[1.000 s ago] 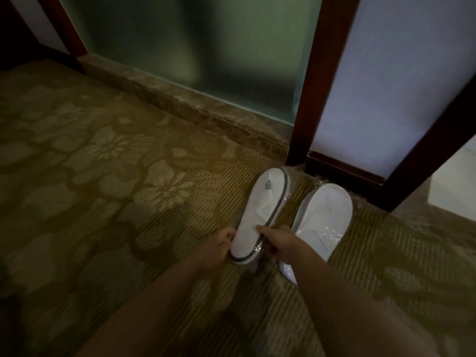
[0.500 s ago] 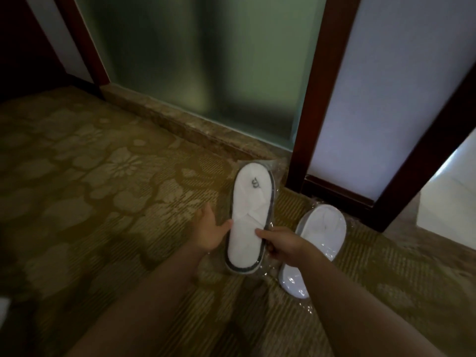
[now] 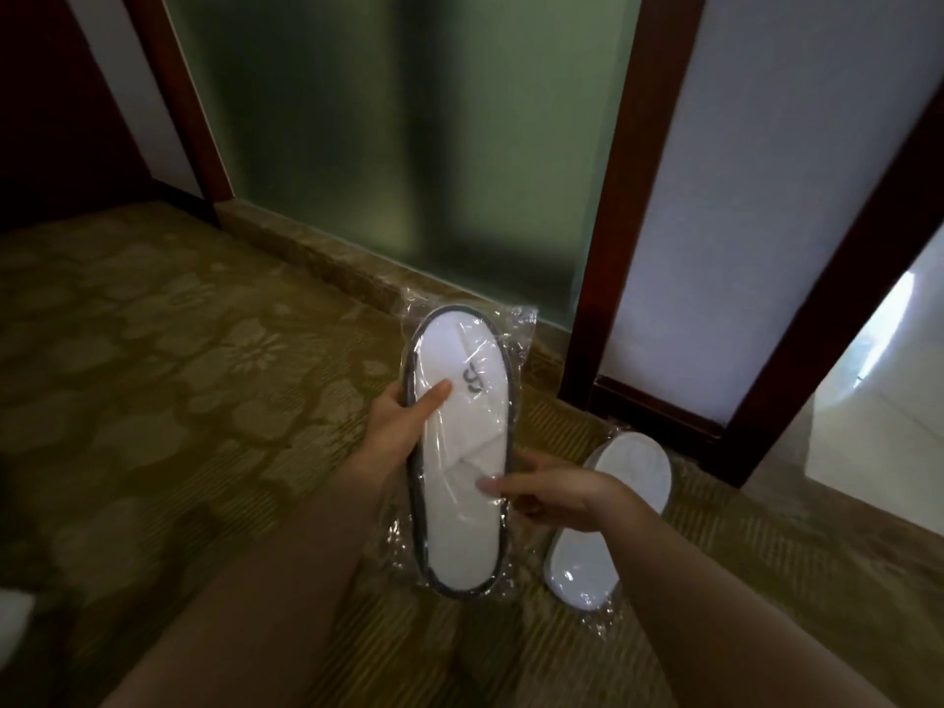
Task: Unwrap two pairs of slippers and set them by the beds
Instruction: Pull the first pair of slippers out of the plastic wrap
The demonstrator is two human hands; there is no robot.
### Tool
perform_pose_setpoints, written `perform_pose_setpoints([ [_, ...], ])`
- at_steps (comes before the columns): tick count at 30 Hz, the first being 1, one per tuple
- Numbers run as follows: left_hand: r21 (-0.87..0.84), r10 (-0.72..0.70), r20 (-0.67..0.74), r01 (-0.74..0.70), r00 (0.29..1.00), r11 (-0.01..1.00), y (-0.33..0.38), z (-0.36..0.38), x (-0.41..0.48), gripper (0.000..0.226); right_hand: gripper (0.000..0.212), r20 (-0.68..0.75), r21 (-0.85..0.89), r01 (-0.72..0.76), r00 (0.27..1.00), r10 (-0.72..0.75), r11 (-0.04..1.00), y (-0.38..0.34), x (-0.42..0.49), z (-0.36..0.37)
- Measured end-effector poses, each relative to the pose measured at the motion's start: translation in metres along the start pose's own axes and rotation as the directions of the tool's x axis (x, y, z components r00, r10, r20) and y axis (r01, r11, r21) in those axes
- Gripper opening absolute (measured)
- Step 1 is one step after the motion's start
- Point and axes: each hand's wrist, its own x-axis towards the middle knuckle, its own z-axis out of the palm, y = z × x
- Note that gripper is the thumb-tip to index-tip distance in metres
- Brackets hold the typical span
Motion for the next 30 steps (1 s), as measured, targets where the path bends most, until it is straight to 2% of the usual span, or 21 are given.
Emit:
perform_pose_setpoints([
  [1,0.040,0.033,-0.013,-0.033,0.999,0.999,0.001,0.000,0.001,0.048,0.085,-0.124,0.021,0.077,0.990,-0.074,0.997,-0.009,-0.001,-0.001],
  [2,0.090,0.078,-0.021,-0.076,0.997,0.993,0.001,0.000,0.003,0.048,0.094,-0.286,0.033,0.171,0.946,-0.154,0.985,-0.020,-0.001,-0.002],
  [4,0.154,0.140,0.002,-0.138,0.990,0.978,0.001,-0.003,0.005,0.046,0.092,-0.551,0.011,0.365,0.779,-0.299,0.931,-0.042,-0.003,-0.005],
  [5,0.168,0.145,0.026,-0.148,0.989,0.975,0.002,-0.004,0.005,0.044,0.088,-0.616,-0.059,0.440,0.690,-0.380,0.896,-0.051,-0.003,-0.007],
  [7,0.195,0.147,0.058,-0.156,0.987,0.968,0.004,-0.007,0.006,0.041,0.079,-0.631,-0.324,0.486,0.528,-0.568,0.812,-0.058,-0.005,-0.008],
  [10,0.224,0.121,0.070,-0.133,0.990,0.965,0.000,-0.013,0.008,0.043,0.070,-0.532,-0.675,0.349,0.380,-0.757,0.650,-0.048,-0.010,-0.008],
  [12,0.215,0.111,0.058,-0.121,0.992,0.969,-0.006,-0.016,0.007,0.037,0.062,-0.458,-0.788,0.257,0.362,-0.812,0.559,-0.039,-0.013,-0.010],
  [15,0.260,0.143,0.025,-0.144,0.989,0.955,-0.011,-0.020,0.008,0.034,0.049,-0.344,-0.869,0.208,0.399,-0.850,0.449,-0.032,-0.017,-0.012],
  [18,0.335,0.144,0.046,-0.151,0.989,0.930,-0.009,-0.024,0.009,0.045,0.044,-0.276,-0.894,0.219,0.419,-0.865,0.391,-0.032,-0.018,-0.011],
  [23,0.411,0.106,0.148,-0.158,0.983,0.898,-0.010,-0.027,0.004,0.052,0.015,-0.268,-0.912,0.214,0.335,-0.903,0.351,-0.032,-0.020,-0.006],
  [25,0.461,0.115,0.182,-0.188,0.977,0.867,-0.009,-0.029,0.003,0.051,0.013,-0.333,-0.884,0.229,0.305,-0.892,0.408,-0.034,-0.020,-0.006],
  [27,0.527,0.131,0.209,-0.224,0.969,0.820,-0.008,-0.033,0.004,0.046,0.011,-0.473,-0.784,0.299,0.279,-0.836,0.544,-0.037,-0.019,-0.008],
  [30,0.586,0.196,0.223,-0.292,0.955,0.755,-0.007,-0.036,0.008,0.044,0.012,-0.690,-0.564,0.343,0.305,-0.657,0.751,-0.035,-0.016,-0.014],
])
